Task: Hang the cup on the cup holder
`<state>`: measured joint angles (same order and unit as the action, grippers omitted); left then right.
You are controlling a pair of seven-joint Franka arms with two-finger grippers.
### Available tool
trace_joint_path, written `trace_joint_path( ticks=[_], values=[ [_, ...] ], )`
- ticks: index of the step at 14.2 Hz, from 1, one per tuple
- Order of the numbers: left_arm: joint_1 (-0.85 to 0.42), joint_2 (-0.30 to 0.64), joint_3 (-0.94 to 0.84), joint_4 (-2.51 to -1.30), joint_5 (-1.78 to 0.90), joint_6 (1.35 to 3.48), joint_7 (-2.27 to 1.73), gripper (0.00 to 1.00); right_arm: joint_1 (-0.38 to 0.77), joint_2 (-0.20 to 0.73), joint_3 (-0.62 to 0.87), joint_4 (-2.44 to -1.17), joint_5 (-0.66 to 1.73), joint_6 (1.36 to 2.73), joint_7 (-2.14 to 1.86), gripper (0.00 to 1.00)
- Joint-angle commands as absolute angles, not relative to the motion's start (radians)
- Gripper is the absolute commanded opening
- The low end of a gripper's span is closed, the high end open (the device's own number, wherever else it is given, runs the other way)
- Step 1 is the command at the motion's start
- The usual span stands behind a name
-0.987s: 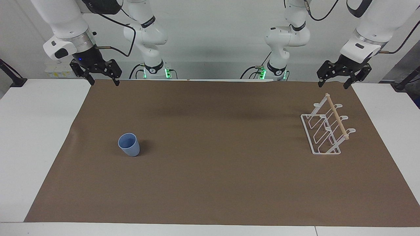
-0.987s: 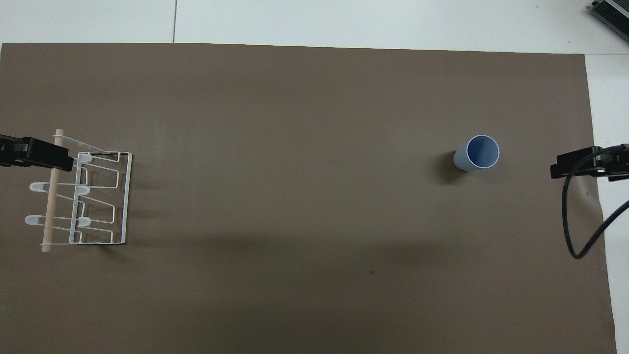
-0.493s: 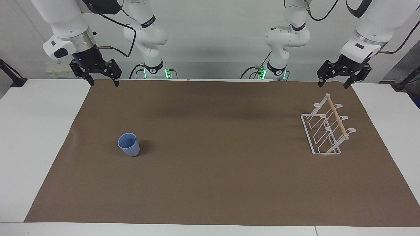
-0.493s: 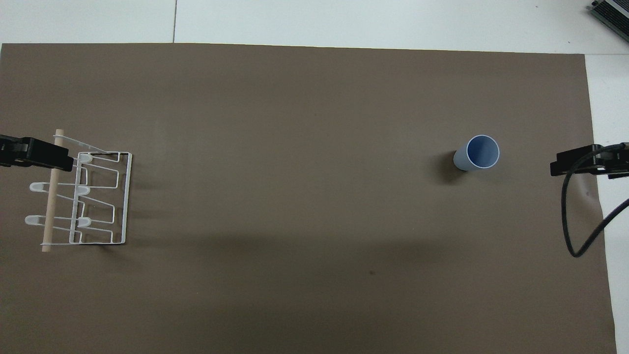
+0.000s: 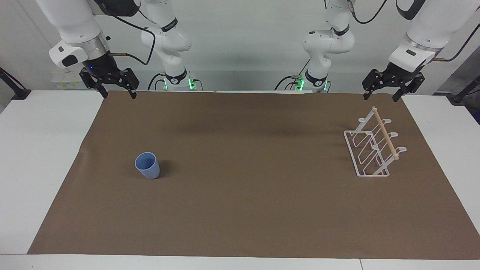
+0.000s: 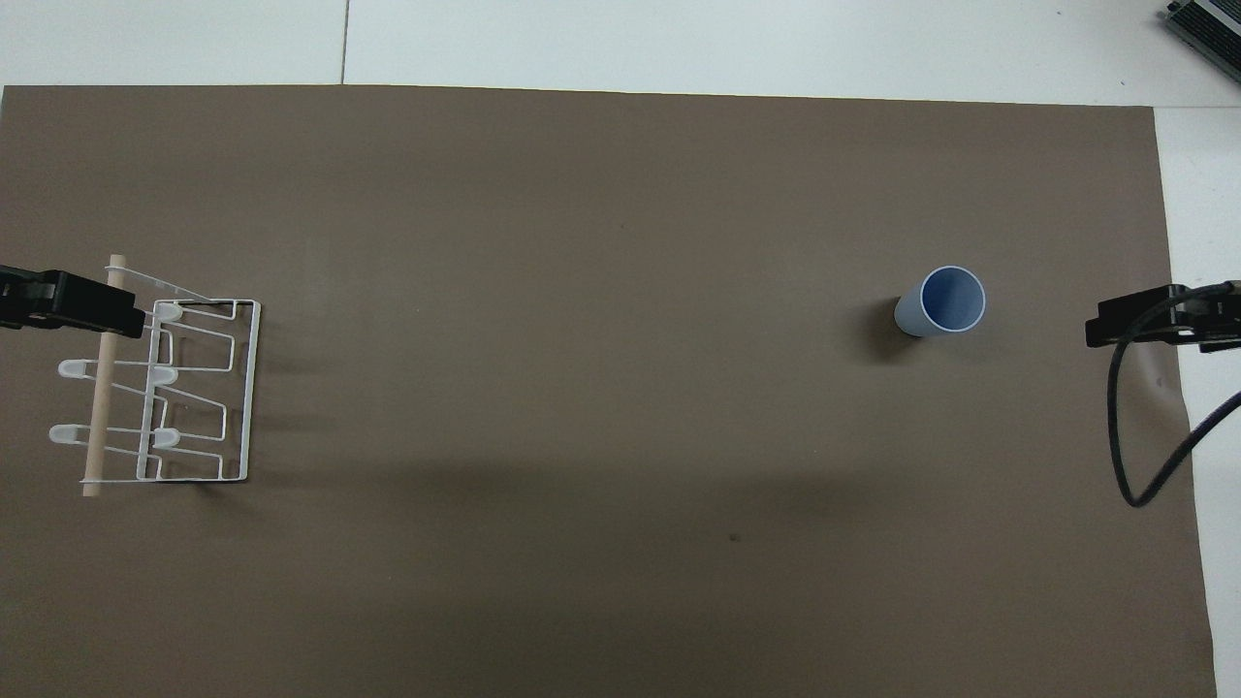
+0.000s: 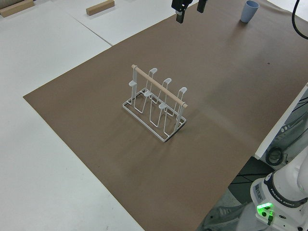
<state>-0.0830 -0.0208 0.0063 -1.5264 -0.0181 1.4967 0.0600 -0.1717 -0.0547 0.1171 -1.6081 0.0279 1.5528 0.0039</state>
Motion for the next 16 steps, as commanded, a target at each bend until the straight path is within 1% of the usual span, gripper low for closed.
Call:
trace_joint_path(
  ticks=[1, 11, 16],
  values=[
    [-0.077, -0.031, 0.002, -1.532, 0.0, 1.493, 0.064, 1.0, -0.176, -0.078, 0.12, -1.638, 0.049, 1.572, 0.005, 1.0],
    [-0.077, -0.035, 0.002, -1.537, 0.0, 1.486, 0.063, 1.0, -0.178, -0.078, 0.12, -1.638, 0.049, 1.572, 0.006, 1.0],
    [-0.077, -0.048, 0.002, -1.539, 0.0, 1.451, 0.068, 1.0, -0.21, -0.075, 0.117, -1.635, 0.049, 1.578, 0.008, 1.0]
  ],
)
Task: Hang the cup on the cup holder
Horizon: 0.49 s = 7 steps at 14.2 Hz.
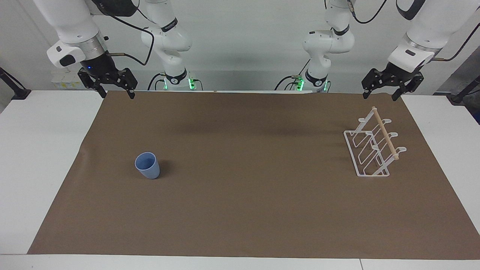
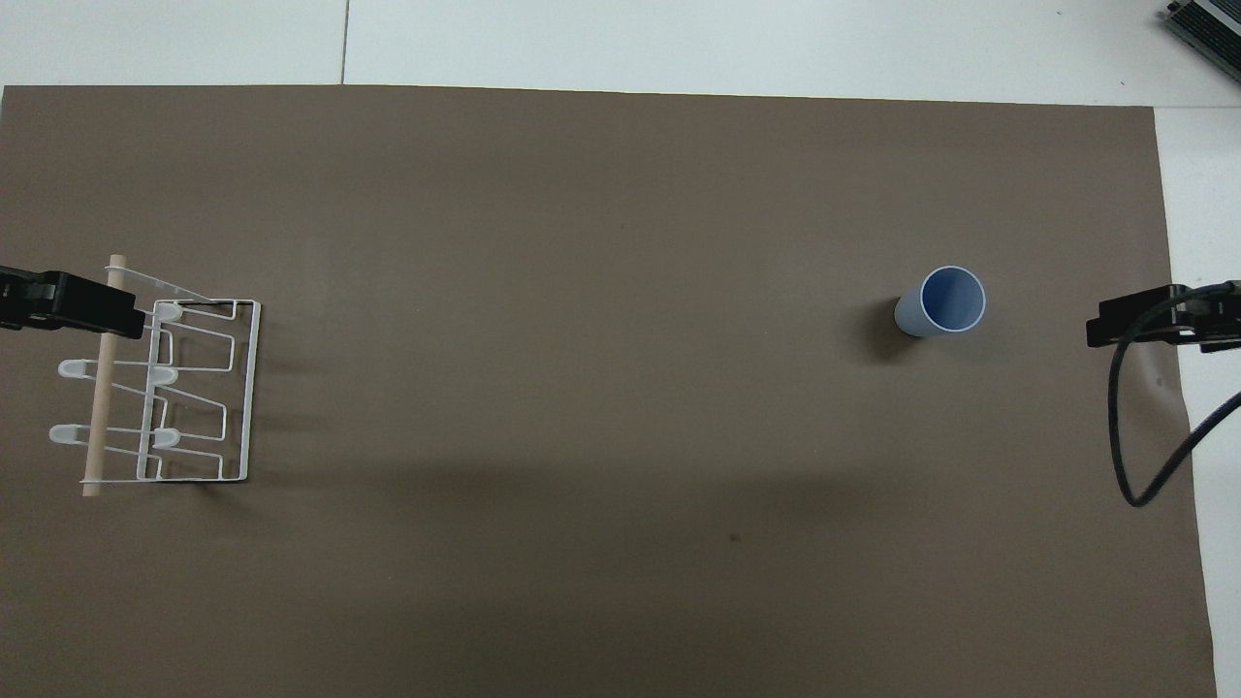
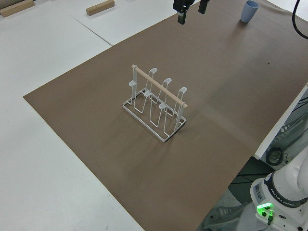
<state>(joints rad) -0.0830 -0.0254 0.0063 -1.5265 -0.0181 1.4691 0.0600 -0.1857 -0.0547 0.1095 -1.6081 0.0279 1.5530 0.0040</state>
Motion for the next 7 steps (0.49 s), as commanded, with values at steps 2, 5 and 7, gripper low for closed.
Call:
trace_joint_path(
  ticks=[2, 5, 7],
  values=[
    [-0.077, -0.048, 0.002, -1.54, 0.0, 1.454, 0.071, 1.0, -0.203, -0.075, 0.117, -1.635, 0.049, 1.583, 0.006, 1.0],
    [-0.077, -0.048, 0.002, -1.542, 0.0, 1.454, 0.071, 1.0, -0.184, -0.084, 0.129, -1.663, 0.049, 1.62, 0.003, 1.0],
    [-0.078, -0.048, -0.002, -1.542, -0.002, 1.46, 0.068, 1.0, -0.144, -0.11, 0.129, -1.747, 0.049, 1.785, 0.008, 1.0]
  ],
)
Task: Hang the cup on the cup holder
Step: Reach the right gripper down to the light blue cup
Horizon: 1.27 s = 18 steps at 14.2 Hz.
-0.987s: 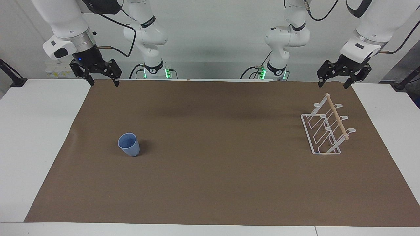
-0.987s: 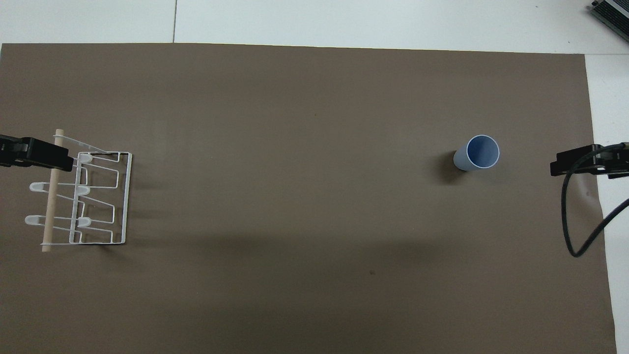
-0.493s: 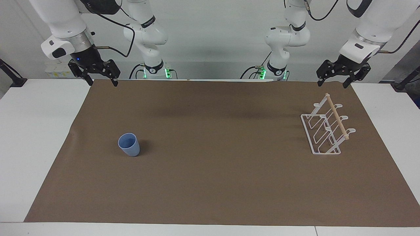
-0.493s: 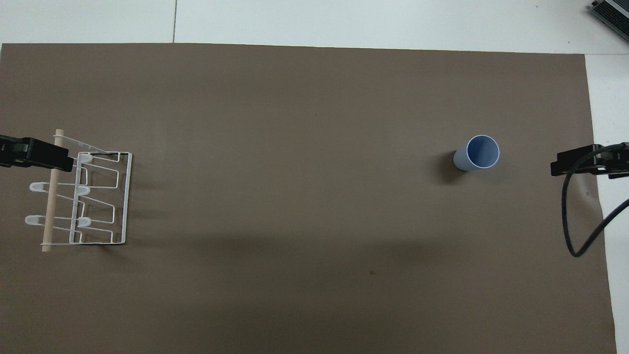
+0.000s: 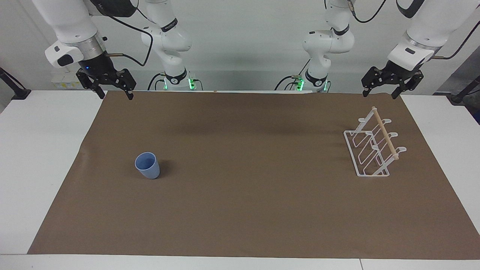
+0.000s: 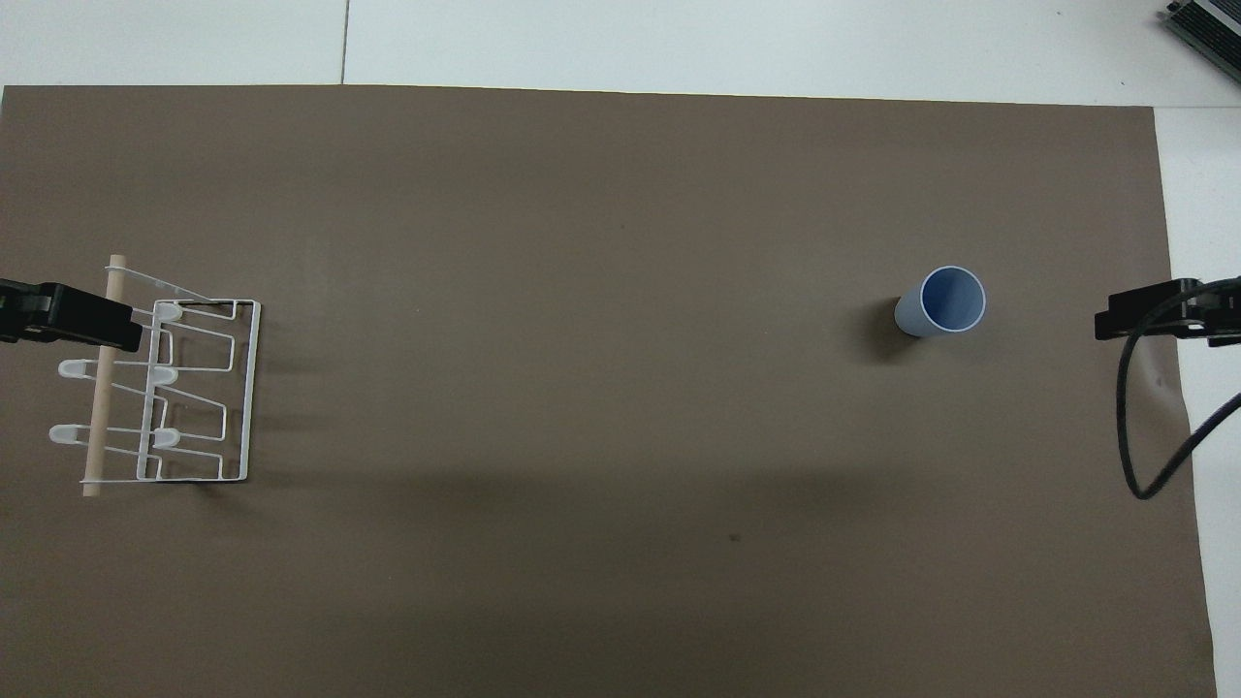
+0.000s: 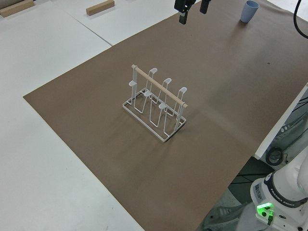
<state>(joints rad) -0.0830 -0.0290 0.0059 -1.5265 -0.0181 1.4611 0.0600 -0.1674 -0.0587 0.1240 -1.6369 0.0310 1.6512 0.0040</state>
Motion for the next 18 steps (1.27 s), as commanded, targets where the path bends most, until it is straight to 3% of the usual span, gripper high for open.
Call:
trace_joint_path(
  ticks=[1, 3, 11, 18],
  values=[
    [-0.084, -0.048, 0.002, -1.542, -0.002, 1.468, 0.069, 1.0, -0.123, -0.124, 0.129, -1.811, 0.051, 1.887, 0.009, 1.0],
    [-0.083, -0.048, 0.002, -1.546, -0.002, 1.473, 0.068, 1.0, -0.11, -0.121, 0.129, -1.897, 0.051, 2.005, 0.008, 1.0],
    [-0.084, -0.048, -0.002, -1.548, -0.009, 1.483, 0.069, 1.0, -0.087, 0.121, 0.127, -1.924, 0.051, 2.251, 0.009, 1.0],
    [-0.083, -0.052, -0.002, -1.565, -0.031, 1.511, 0.071, 1.0, -0.064, 0.178, 0.129, -2.019, 0.049, 2.407, 0.017, 1.0]
  ],
)
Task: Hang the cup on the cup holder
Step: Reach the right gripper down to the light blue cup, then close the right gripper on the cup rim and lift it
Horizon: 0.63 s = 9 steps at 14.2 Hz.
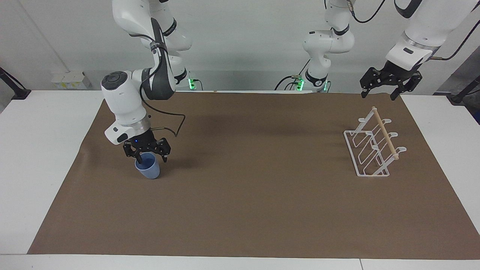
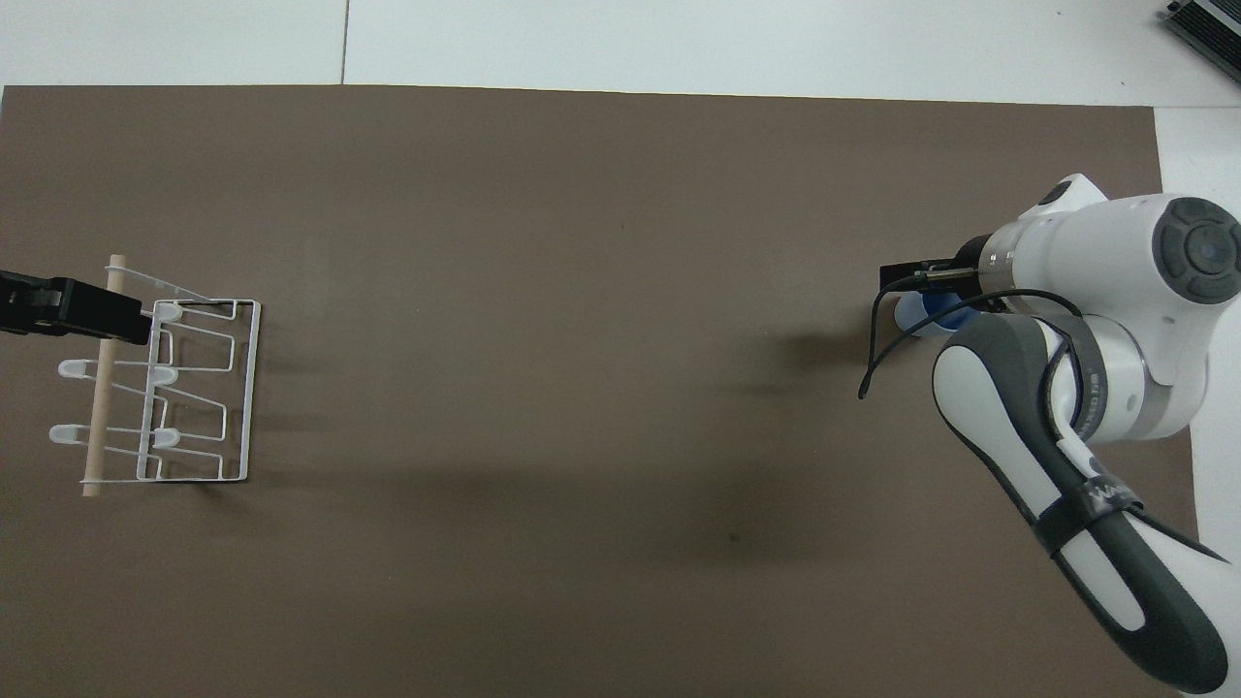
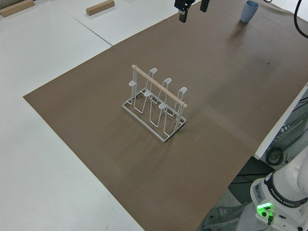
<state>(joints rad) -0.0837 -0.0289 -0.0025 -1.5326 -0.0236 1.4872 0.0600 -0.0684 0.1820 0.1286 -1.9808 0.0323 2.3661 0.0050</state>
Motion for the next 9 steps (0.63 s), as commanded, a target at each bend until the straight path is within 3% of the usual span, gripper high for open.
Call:
trace_joint_path(
  ticks=[1, 8, 9],
  values=[
    [-0.083, -0.052, -0.002, -1.565, -0.031, 1.511, 0.071, 1.0, -0.061, 0.186, 0.129, -2.032, 0.051, 2.43, 0.017, 1.0],
    [-0.087, -0.06, -0.002, -1.578, -0.031, 1.511, 0.071, 1.0, -0.066, 0.199, 0.127, -2.068, 0.049, 2.473, 0.011, 1.0],
    [-0.087, -0.06, -0.002, -1.578, -0.031, 1.511, 0.071, 1.0, -0.066, 0.199, 0.127, -2.068, 0.049, 2.474, 0.009, 0.86]
  ],
)
